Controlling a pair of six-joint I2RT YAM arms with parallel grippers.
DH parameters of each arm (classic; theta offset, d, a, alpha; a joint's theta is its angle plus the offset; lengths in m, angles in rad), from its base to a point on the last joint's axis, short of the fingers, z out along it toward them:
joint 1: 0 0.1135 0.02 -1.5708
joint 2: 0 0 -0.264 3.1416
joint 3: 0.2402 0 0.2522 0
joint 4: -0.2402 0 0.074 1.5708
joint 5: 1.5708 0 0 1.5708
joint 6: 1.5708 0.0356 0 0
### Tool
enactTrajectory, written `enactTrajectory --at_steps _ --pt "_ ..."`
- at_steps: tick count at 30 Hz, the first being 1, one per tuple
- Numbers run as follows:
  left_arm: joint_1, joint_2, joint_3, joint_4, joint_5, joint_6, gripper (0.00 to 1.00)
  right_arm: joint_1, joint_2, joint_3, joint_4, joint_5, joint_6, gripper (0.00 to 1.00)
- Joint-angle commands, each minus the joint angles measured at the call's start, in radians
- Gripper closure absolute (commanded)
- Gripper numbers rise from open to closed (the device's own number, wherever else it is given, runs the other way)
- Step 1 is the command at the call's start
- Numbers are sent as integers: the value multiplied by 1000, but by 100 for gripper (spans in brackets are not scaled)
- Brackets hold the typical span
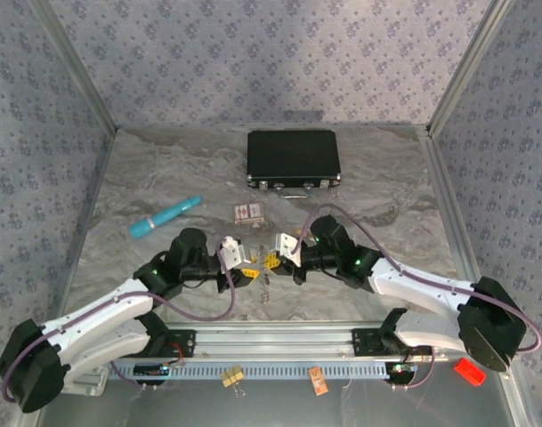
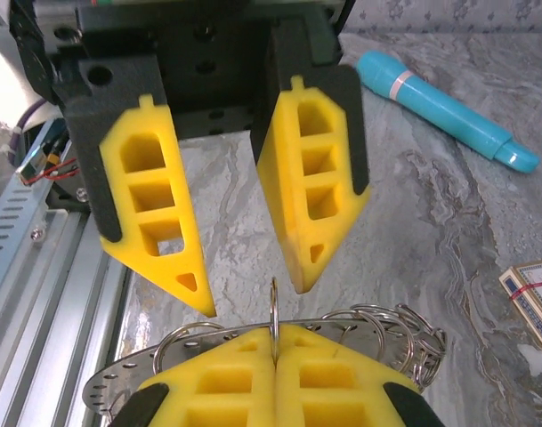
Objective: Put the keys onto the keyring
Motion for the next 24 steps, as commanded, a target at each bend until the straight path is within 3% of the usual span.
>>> enactTrajectory --at_steps 1,19,24 --pt "4 -39 -38 173 -7 -81 68 -7 -30 -9 69 -60 35 100" --pt "3 -28 -100 351 95 -127 80 13 -16 3 58 -74 17 100" --pt "2 -30 -99 355 92 -120 90 17 -11 6 55 -78 17 100"
